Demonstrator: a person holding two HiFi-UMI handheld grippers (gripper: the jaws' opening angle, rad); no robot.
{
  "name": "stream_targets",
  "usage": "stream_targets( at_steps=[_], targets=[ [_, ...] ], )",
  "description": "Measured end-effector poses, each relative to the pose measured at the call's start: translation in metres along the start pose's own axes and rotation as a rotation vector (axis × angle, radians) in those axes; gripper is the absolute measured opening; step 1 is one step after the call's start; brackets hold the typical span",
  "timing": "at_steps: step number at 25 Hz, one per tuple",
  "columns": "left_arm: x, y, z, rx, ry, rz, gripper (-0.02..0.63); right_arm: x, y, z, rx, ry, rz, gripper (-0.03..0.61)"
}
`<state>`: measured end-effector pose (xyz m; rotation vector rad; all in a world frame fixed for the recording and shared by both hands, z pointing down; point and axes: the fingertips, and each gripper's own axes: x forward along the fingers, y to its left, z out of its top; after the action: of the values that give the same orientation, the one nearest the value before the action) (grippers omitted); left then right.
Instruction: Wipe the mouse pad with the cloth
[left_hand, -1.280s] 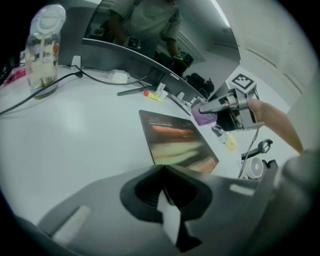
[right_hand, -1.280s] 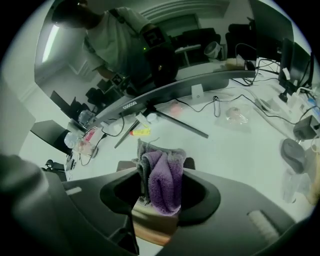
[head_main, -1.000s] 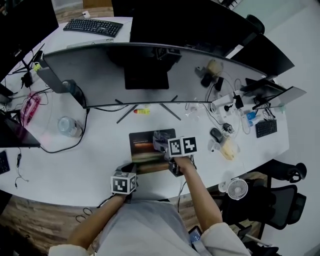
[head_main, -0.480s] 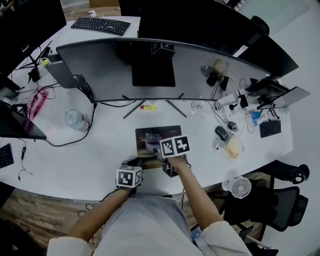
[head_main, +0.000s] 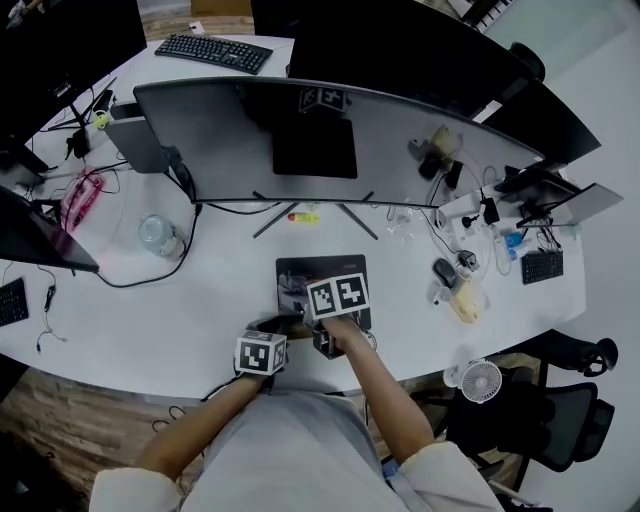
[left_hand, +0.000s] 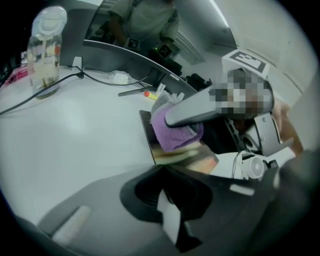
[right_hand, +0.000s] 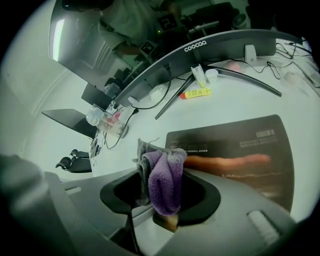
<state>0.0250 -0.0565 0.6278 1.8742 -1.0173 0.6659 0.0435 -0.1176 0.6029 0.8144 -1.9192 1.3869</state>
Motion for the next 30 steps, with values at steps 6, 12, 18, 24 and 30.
stream_targets(
  at_steps=[6, 12, 18, 24, 30],
  targets=[
    [-0.005, 0.000, -0.008, -0.040, 0.022, -0.013, 0.000, 0.014, 0.002, -0.005, 0.032, 0.017, 0.015, 0.202],
    [-0.010, 0.002, -0.017, -0.063, 0.049, -0.040, 0.000, 0.019, 0.002, -0.008, 0.037, 0.016, 0.012, 0.202],
    [-0.012, 0.000, -0.020, -0.024, 0.057, -0.046, 0.000, 0.019, 0.003, -0.009, 0.002, 0.018, -0.002, 0.202],
    [-0.011, 0.000, -0.020, -0.036, 0.058, -0.055, 0.000, 0.012, -0.007, -0.010, 0.005, 0.014, -0.021, 0.204],
    [-0.010, 0.000, -0.021, -0.042, 0.058, -0.055, 0.000, 0.001, -0.023, -0.013, 0.026, 0.007, -0.033, 0.204]
  ],
)
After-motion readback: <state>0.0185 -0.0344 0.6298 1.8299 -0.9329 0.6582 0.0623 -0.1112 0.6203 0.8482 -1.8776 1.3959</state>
